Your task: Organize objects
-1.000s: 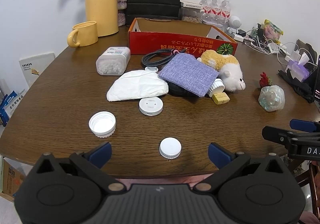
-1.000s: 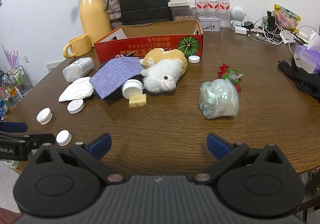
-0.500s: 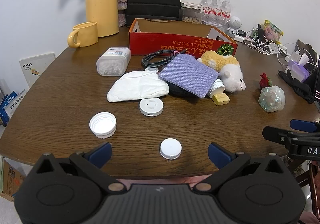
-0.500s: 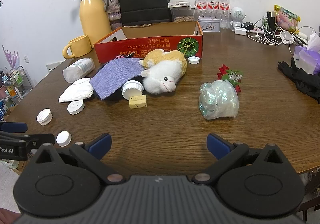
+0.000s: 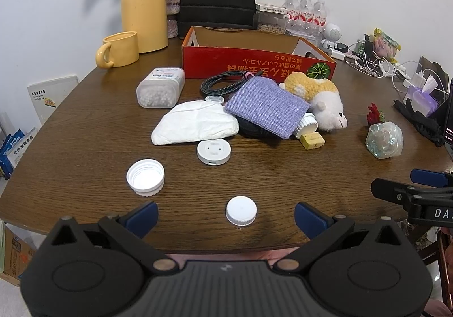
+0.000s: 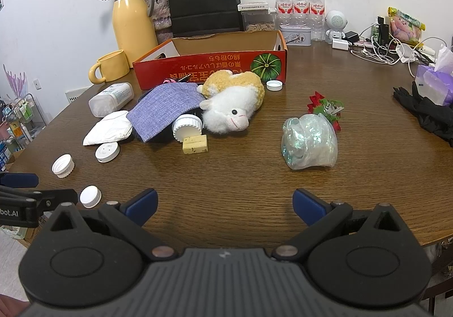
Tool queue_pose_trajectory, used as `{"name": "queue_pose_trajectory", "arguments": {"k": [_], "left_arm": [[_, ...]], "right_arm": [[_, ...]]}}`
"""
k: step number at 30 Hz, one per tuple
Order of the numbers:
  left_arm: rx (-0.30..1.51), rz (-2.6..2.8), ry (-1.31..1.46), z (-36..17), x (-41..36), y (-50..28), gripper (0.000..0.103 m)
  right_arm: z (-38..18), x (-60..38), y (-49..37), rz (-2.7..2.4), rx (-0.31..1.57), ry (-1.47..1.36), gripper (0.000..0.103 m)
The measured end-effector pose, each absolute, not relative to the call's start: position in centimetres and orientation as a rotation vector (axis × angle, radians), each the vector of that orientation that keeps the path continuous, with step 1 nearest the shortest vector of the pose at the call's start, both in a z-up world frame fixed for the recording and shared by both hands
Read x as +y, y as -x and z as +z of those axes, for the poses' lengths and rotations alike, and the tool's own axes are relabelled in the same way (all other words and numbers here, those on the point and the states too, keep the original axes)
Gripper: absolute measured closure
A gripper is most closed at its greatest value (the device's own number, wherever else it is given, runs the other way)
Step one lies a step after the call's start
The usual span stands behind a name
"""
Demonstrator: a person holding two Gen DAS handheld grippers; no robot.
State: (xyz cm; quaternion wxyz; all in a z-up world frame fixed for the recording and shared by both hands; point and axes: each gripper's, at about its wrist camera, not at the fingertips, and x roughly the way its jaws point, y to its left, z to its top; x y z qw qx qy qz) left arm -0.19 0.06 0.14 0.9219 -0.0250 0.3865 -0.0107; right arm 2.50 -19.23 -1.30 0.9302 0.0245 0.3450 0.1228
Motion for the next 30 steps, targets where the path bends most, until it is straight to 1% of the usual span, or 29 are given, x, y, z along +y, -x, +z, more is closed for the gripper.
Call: {"name": "queue_pose_trajectory", "arguments": {"k": [16, 20, 30], "left_arm": [[0.800, -0.012, 0.055, -0.2, 0.4, 0.1, 0.000], [0.789, 0.016, 0.060, -0.2, 1.4, -0.2, 0.004], [0.793, 0.099, 0.075, -1.3, 3.9, -1.4, 0.004]], "right_arm": [[-1.4, -19.3, -2.5, 0.250, 0.707, -0.051, 0.000], [-1.4, -19.6, -2.6, 0.240, 0.706, -0.048, 0.000], [-2.3, -20.4, -3.8, 0.198, 0.702, -0.031, 0.000]]}}
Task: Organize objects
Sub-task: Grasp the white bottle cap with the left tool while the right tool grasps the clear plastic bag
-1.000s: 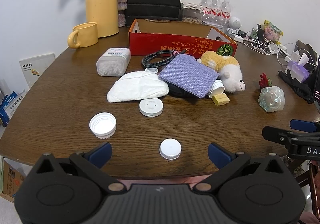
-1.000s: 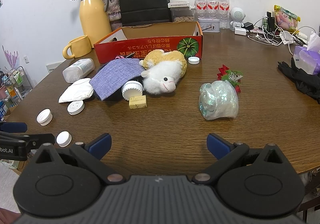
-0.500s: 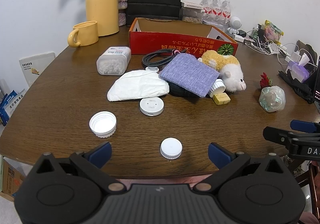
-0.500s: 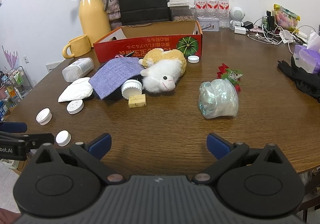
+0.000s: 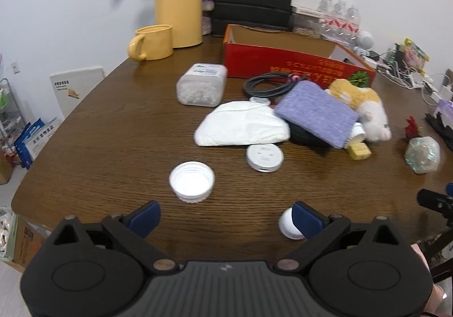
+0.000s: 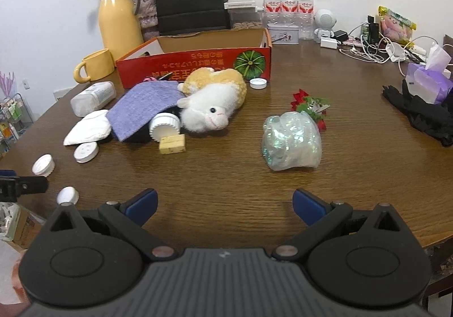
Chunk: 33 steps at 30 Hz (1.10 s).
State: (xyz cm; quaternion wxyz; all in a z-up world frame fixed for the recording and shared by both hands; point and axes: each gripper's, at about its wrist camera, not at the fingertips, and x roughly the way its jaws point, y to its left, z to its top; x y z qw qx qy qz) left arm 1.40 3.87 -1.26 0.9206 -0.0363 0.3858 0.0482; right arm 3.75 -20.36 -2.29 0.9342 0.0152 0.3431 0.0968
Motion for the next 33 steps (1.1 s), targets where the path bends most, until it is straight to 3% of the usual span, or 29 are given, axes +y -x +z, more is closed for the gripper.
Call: {"name": "queue_pose_trajectory", "arguments": {"k": [7, 9, 14, 16, 18, 33], "left_arm": [[0.799, 0.167, 0.081, -2.6, 5.7, -2.8, 0.012], [0.805, 0.177, 0.086, -3.0, 6.1, -3.3, 0.022], [0.778, 0.172, 0.087, -3.2, 6.4, -3.8, 0.035], [0.763, 0.172, 0.081, -3.3, 6.4, -4.0, 0.044], [0.746, 0.171, 0.074, -3.3, 6.3, -4.1, 0.064], [0.703, 0.173, 0.078, -3.3, 6.7, -4.4, 0.064]], "right_arm": [[-3.2, -21.9, -5.3, 0.129, 0.671, 0.010, 0.000], [-3.6, -22.6, -5.9, 0.105, 0.659, 0.020, 0.000], [-4.1, -23.5, -7.5, 0.093, 0.647, 0.018, 0.000], [-4.3, -23.7, -8.0, 0.094, 0.643, 0.019, 0.000], [-4.4, -23.8, -8.5, 0.096, 0.641, 0.021, 0.000], [-4.8, -24.5, -10.3, 0.096, 0.585, 0.007, 0.001]]}}
